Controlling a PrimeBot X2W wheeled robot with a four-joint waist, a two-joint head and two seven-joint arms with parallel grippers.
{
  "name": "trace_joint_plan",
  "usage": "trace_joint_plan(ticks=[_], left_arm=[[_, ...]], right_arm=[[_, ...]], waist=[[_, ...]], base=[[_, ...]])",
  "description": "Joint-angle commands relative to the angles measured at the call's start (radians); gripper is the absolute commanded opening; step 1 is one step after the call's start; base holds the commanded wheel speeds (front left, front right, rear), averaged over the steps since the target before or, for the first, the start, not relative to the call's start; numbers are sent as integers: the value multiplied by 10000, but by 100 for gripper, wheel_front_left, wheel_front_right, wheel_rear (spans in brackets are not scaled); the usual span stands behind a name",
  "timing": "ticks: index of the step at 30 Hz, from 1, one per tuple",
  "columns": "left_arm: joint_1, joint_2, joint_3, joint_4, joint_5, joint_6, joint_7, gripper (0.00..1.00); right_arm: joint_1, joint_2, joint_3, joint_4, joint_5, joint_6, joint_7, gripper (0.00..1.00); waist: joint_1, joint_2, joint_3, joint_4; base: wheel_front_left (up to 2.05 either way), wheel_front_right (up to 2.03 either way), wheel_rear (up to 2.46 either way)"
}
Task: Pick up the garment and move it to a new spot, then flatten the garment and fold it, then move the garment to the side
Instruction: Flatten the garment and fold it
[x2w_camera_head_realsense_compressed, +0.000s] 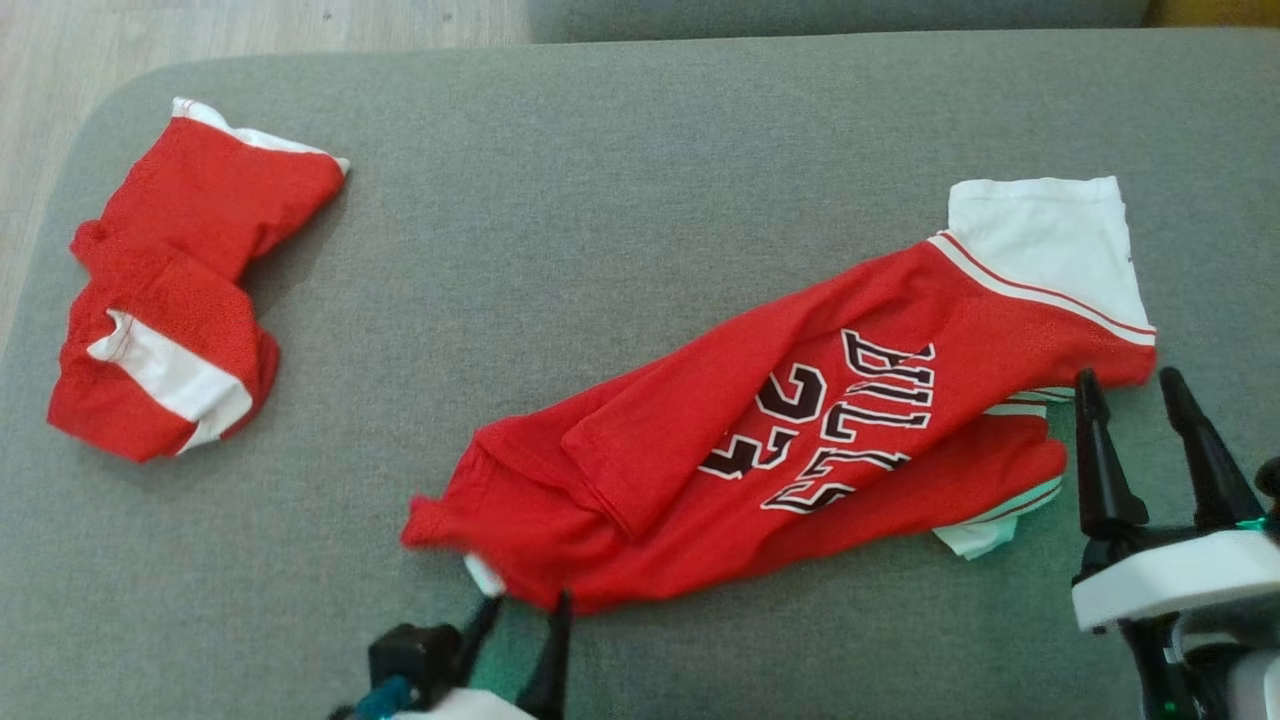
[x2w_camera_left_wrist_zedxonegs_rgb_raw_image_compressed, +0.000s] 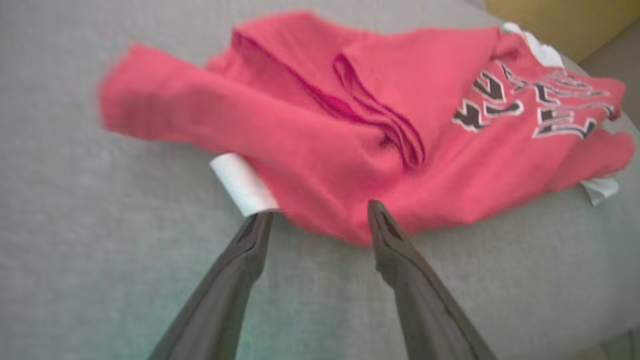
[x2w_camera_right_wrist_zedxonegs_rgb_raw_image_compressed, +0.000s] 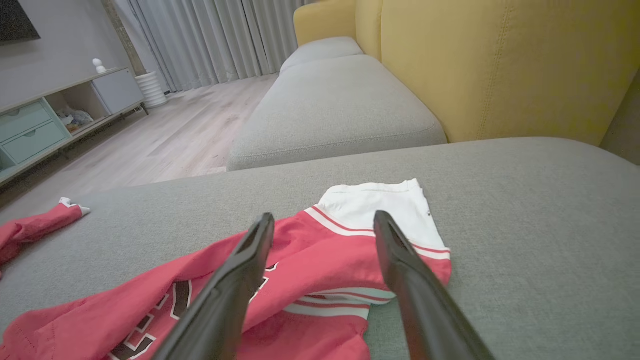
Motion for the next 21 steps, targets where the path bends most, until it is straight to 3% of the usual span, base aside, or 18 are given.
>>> trace_joint_plan(ticks=[1,10,21], left_arm=[[-507,63,447,-252,295,123,-465,100],[-1559,789,1221,-785,1806,921,-2267,100],[-2318,1852,1927,-1114,2326,1368,-2031,100]], right_arm=[[-44,-88,212,-486,-77,-7,46,100],[16,-171,236,-1139,-396,-7,405,100],[261,-250,466,-1731,-493,-7,744,100]], waist=[[0,-1,-37,-14],[0,-1,-254,1],[0,-1,-376,34]], base=[[0,0,0],[0,0,0],[0,0,0]])
